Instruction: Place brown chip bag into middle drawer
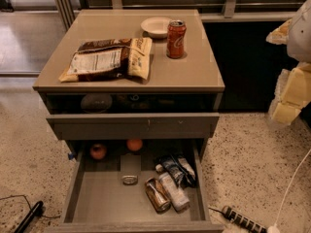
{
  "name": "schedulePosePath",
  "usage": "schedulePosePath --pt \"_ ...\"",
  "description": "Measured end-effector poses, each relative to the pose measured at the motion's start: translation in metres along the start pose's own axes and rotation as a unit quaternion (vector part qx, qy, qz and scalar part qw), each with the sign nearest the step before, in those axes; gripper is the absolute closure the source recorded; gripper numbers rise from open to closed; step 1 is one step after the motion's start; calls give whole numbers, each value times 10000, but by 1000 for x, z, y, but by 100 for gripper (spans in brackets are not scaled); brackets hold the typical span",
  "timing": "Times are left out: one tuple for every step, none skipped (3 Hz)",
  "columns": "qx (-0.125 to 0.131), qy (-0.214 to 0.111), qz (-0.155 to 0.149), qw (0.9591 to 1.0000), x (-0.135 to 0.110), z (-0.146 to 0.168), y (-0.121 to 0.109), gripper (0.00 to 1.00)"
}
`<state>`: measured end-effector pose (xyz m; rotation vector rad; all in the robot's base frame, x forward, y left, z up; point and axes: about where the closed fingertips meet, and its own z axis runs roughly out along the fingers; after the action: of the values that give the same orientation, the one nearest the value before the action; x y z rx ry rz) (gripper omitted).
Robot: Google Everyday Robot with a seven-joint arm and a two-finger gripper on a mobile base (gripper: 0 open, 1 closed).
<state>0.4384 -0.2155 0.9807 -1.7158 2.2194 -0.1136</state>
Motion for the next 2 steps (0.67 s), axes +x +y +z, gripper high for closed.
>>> schedulePosePath --pt "0 0 0 10000 0 0 0 0" --pt "-90 -8 -4 10000 -20 22 -18 0"
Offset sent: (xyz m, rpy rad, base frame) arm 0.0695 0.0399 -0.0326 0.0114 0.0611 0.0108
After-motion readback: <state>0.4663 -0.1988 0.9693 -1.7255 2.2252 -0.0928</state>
